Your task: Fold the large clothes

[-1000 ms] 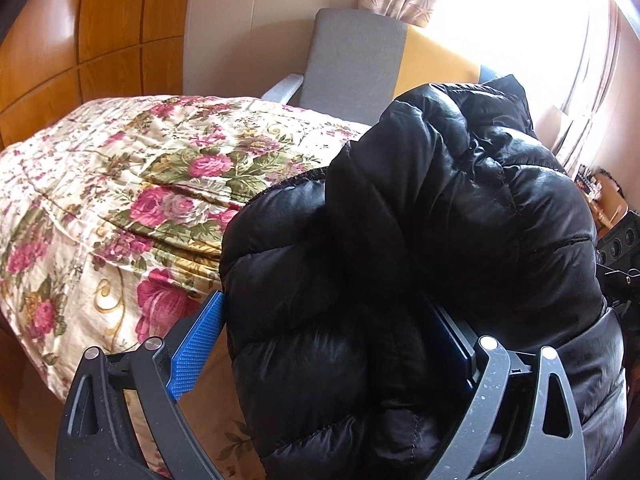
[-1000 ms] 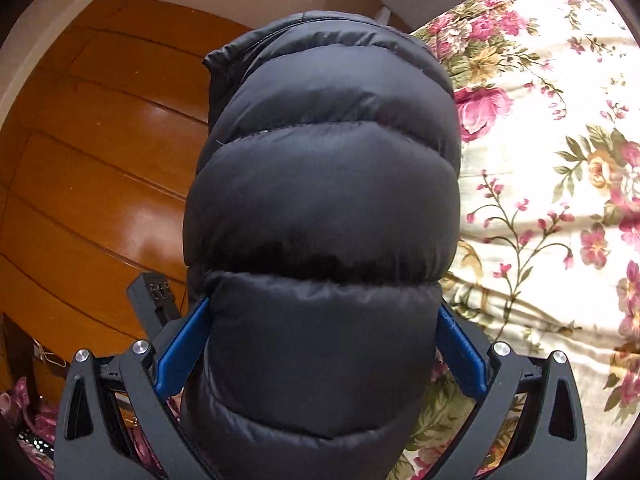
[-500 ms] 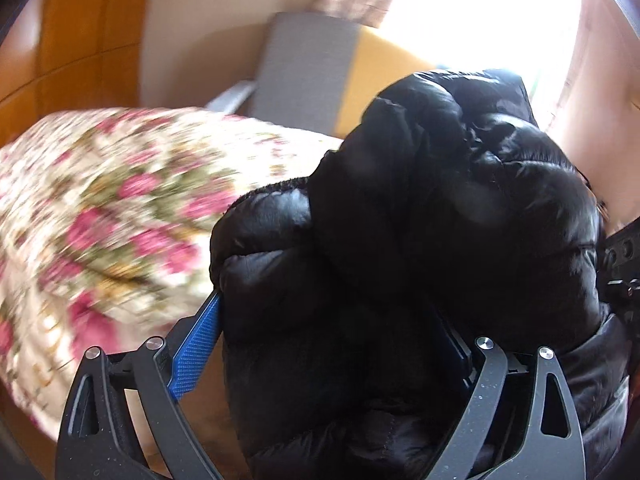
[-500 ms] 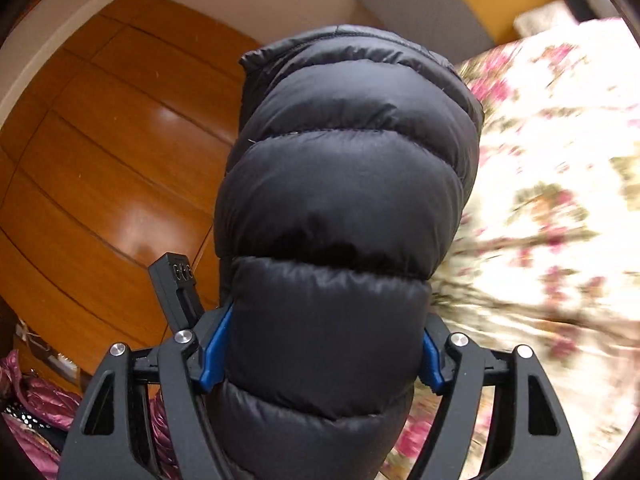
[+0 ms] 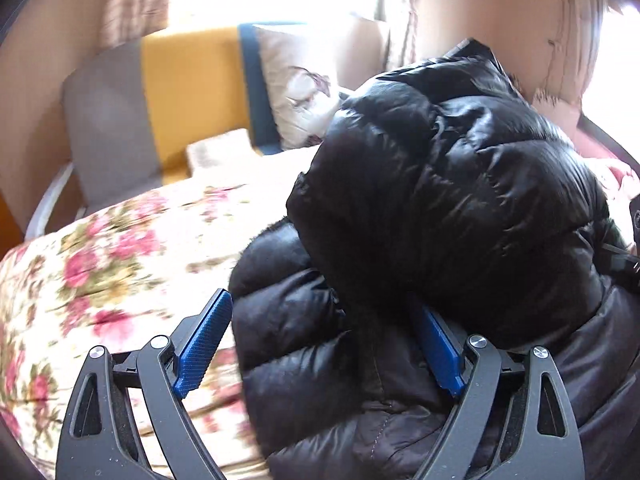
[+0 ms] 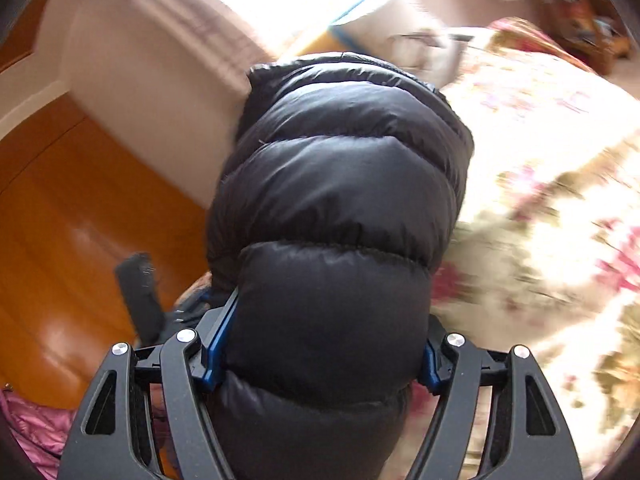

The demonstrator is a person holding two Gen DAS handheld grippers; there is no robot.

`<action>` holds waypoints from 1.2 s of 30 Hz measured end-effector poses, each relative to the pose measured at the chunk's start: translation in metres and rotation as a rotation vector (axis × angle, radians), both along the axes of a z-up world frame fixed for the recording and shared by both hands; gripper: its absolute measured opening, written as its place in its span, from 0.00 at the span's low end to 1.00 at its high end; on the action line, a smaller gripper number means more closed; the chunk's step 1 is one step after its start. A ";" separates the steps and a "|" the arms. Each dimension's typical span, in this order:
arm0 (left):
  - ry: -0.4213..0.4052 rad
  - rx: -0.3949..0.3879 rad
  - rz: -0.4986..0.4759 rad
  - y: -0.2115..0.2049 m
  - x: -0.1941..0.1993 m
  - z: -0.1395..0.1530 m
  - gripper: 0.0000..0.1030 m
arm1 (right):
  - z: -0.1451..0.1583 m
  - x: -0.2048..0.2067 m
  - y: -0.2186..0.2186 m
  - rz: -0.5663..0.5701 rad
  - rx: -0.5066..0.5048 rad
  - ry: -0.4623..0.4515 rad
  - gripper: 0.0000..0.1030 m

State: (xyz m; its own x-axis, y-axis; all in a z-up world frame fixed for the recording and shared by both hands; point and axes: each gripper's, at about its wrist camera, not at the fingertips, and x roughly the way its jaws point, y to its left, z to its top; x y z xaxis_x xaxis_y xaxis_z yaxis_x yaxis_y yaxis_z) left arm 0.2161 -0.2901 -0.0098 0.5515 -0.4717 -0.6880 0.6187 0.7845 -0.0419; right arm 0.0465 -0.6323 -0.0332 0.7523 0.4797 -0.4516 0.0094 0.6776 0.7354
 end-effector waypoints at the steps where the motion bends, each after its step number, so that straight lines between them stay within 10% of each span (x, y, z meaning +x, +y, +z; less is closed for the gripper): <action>1: 0.004 0.000 0.000 -0.005 0.000 -0.002 0.84 | -0.010 -0.003 -0.006 -0.017 0.007 0.022 0.71; 6: -0.021 -0.007 -0.015 -0.006 -0.007 -0.003 0.85 | -0.021 -0.019 -0.019 -0.105 -0.036 0.098 0.95; 18: -0.010 -0.037 0.001 -0.005 -0.009 -0.003 0.85 | 0.081 0.054 0.065 -0.385 -0.677 0.158 0.95; 26: 0.087 -0.066 0.054 0.008 0.015 -0.028 0.85 | 0.025 0.160 0.109 -0.235 -0.750 0.276 0.97; 36: 0.152 -0.120 0.038 0.022 0.012 -0.022 0.85 | 0.018 0.142 0.088 -0.226 -0.723 0.257 0.98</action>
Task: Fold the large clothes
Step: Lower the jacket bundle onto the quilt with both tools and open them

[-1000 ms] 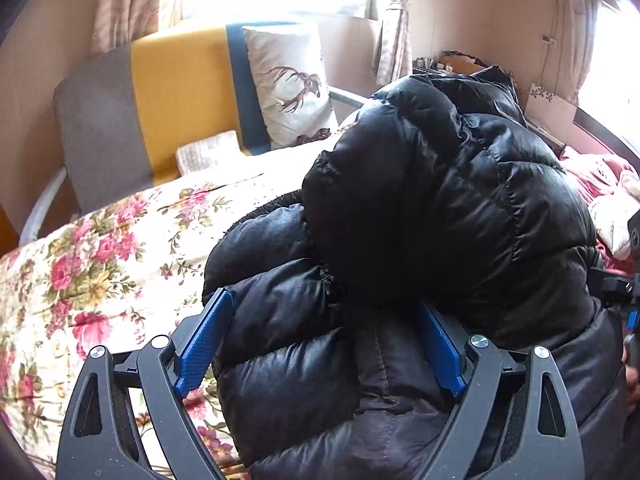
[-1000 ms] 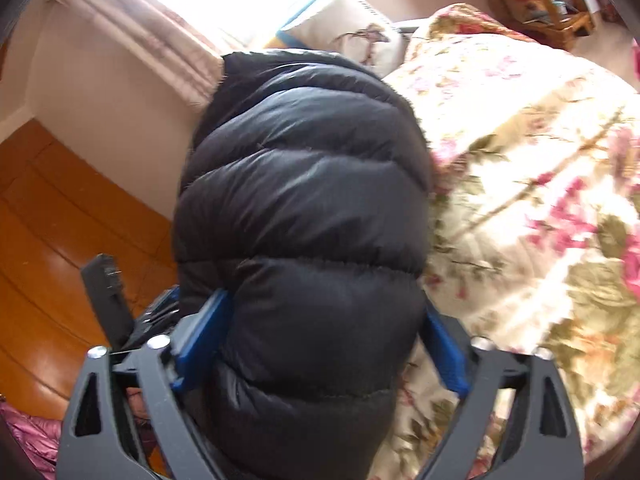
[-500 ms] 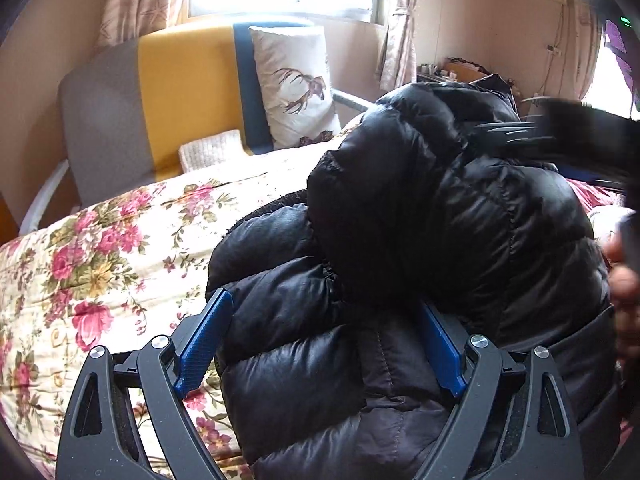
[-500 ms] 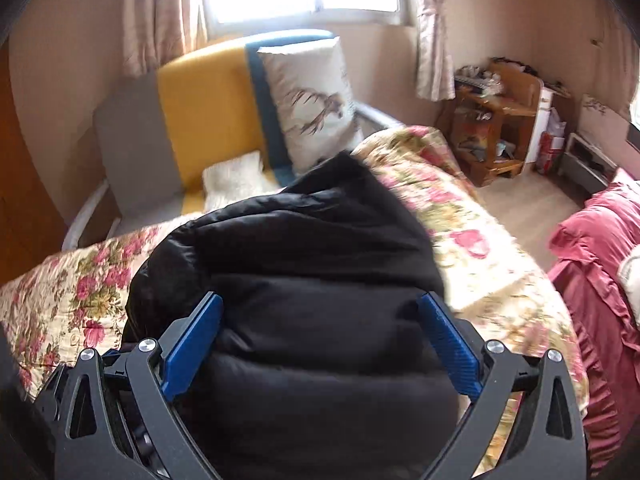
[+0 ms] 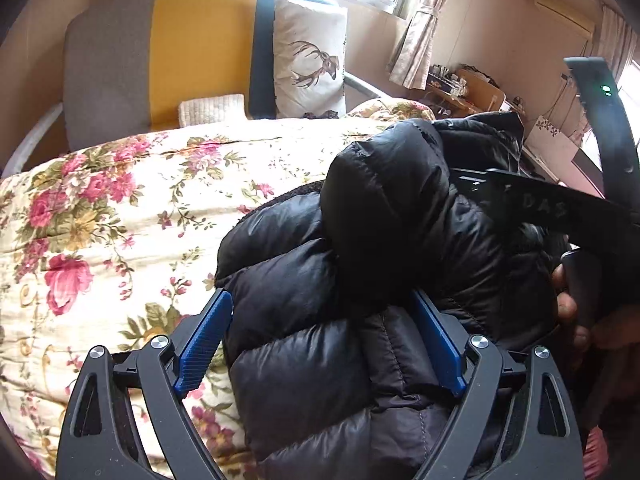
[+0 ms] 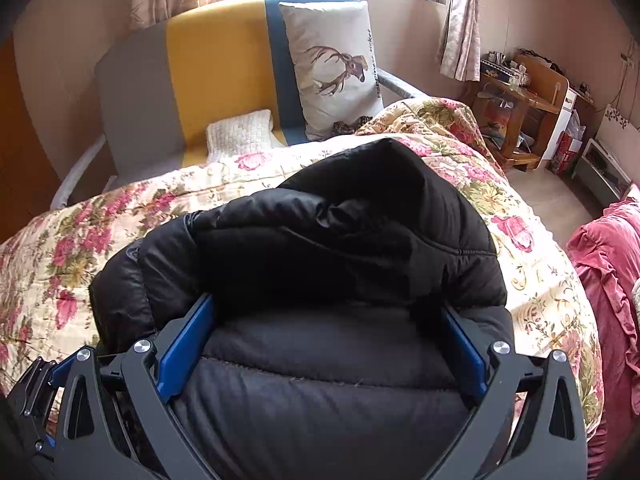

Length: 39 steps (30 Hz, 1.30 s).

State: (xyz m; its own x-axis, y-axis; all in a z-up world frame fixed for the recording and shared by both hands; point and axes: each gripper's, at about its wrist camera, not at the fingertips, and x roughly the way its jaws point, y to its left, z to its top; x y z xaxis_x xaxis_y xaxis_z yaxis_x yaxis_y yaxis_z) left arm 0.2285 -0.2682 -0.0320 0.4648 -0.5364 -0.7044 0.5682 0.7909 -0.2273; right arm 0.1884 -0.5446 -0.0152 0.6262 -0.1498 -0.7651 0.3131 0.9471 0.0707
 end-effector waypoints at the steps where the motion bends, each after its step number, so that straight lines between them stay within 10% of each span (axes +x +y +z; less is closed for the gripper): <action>1: -0.007 0.003 -0.001 0.000 -0.003 0.003 0.85 | 0.006 -0.005 -0.001 -0.001 0.004 -0.014 0.98; 10: -0.092 0.045 0.020 0.003 -0.023 0.027 0.89 | 0.052 -0.079 -0.016 -0.109 0.105 -0.141 0.98; 19: -0.109 0.151 0.057 -0.004 -0.026 0.017 0.89 | 0.023 -0.086 0.014 -0.073 0.024 -0.059 0.98; 39: -0.186 0.062 0.103 0.026 -0.066 0.061 0.96 | 0.058 -0.139 0.024 -0.164 0.008 -0.157 0.98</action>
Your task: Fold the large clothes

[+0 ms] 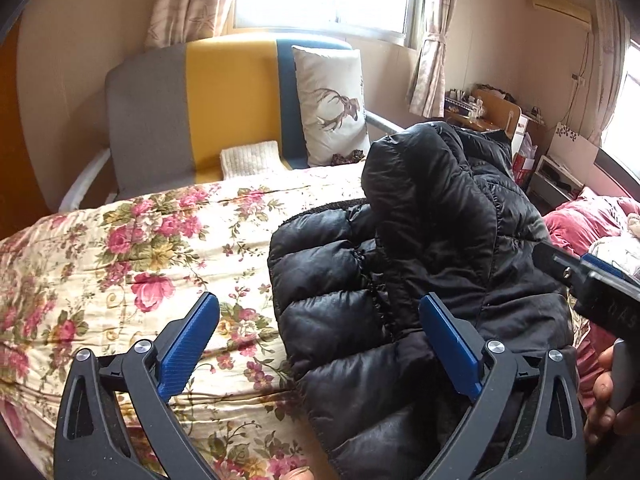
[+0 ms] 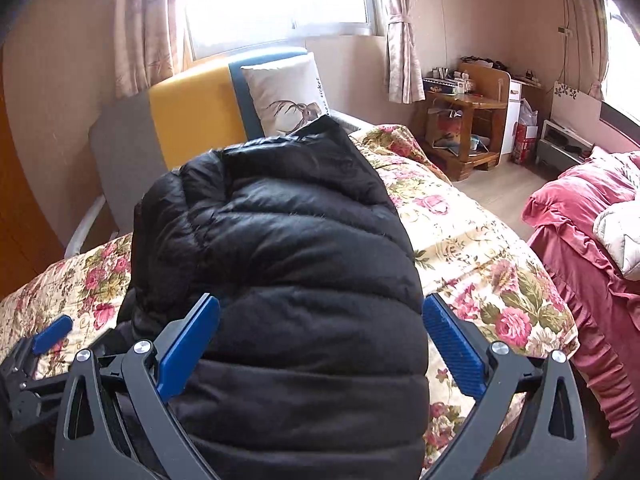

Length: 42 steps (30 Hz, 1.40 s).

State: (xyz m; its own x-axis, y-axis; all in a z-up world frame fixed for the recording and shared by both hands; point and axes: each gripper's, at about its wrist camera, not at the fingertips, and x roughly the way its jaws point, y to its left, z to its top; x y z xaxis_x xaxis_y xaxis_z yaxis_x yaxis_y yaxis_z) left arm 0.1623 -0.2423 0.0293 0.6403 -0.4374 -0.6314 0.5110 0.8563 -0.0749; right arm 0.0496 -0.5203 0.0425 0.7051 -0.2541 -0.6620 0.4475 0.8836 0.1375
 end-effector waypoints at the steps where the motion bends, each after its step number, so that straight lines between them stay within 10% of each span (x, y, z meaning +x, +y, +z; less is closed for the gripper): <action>1: -0.006 0.009 0.002 0.000 -0.002 0.000 0.96 | -0.002 0.002 0.000 0.001 -0.002 0.016 0.98; 12: -0.007 0.033 0.044 0.010 -0.004 -0.012 0.96 | -0.050 0.028 0.044 0.088 -0.076 0.117 0.98; 42: -0.050 -0.030 0.084 0.061 -0.055 0.011 0.96 | 0.012 -0.072 0.076 -0.137 -0.081 -0.052 0.98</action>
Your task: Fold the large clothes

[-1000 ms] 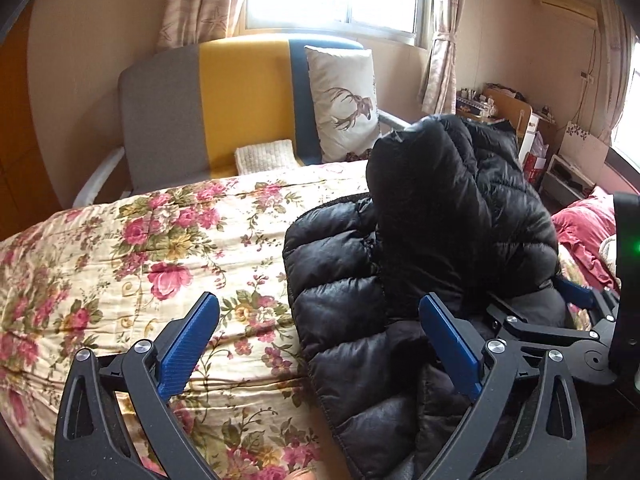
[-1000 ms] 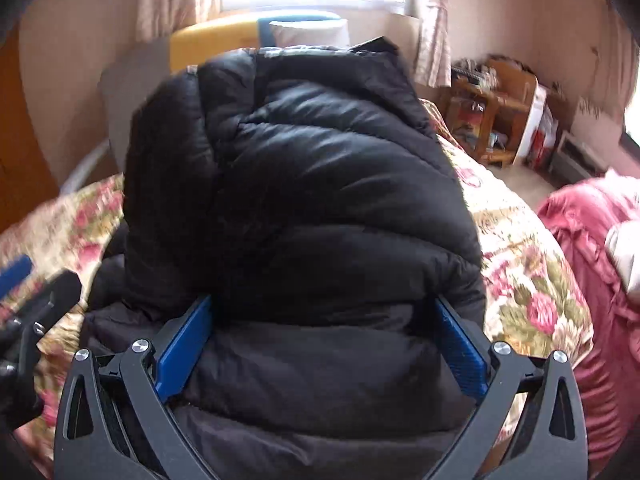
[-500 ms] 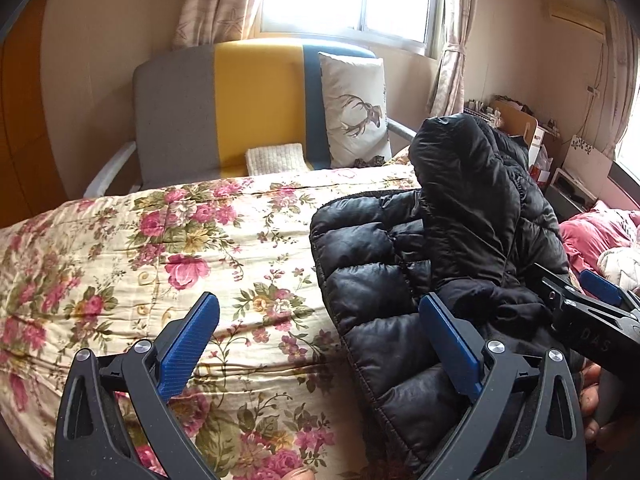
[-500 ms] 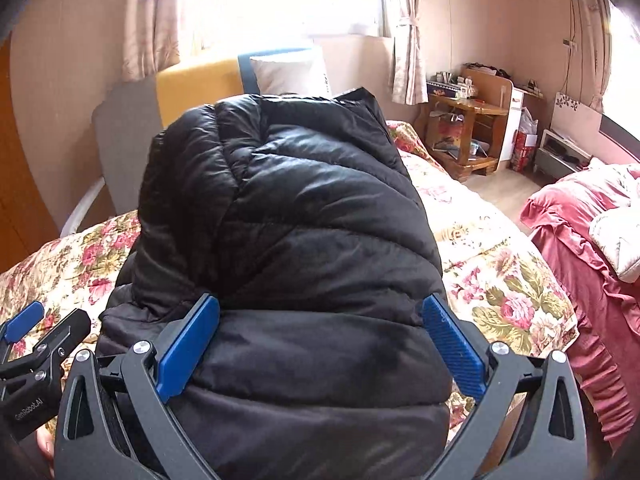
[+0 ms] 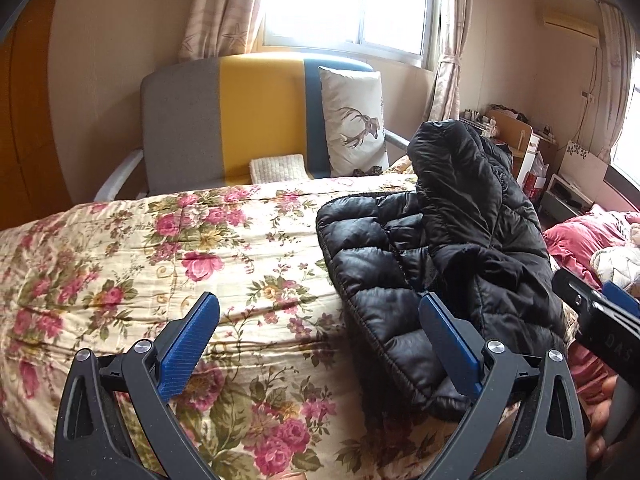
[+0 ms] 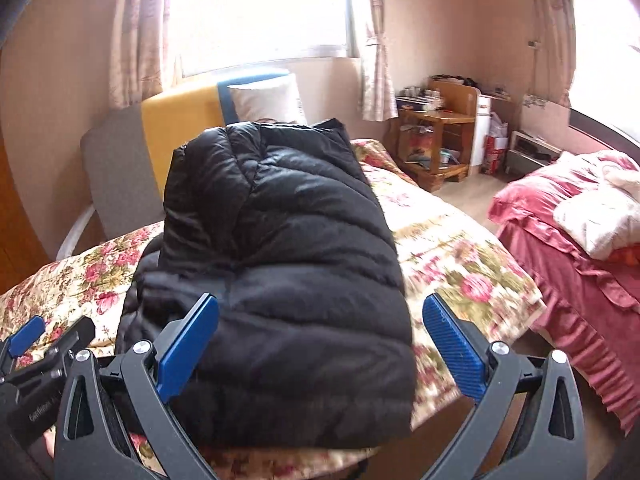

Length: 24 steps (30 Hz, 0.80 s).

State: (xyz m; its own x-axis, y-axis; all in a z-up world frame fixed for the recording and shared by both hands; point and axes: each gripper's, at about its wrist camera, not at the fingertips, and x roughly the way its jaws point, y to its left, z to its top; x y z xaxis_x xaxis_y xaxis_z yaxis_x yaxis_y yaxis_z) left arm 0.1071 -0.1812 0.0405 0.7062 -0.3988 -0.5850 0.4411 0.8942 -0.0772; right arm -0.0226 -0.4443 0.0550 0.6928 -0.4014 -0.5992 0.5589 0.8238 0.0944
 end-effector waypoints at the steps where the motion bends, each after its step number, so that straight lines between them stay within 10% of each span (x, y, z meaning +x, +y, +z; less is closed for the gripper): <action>1: 0.002 -0.001 0.002 0.002 -0.003 0.000 0.96 | -0.001 -0.006 0.005 -0.014 0.000 0.004 0.98; 24: 0.007 -0.016 0.022 0.032 -0.037 -0.009 0.96 | -0.018 -0.042 0.057 -0.010 -0.047 0.032 0.98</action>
State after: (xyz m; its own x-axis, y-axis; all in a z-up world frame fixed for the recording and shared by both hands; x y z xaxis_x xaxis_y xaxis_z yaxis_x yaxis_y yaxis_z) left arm 0.0701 -0.1496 0.0319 0.7106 -0.3929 -0.5837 0.4209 0.9021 -0.0948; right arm -0.0648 -0.3872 0.0370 0.6693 -0.4369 -0.6009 0.5696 0.8211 0.0374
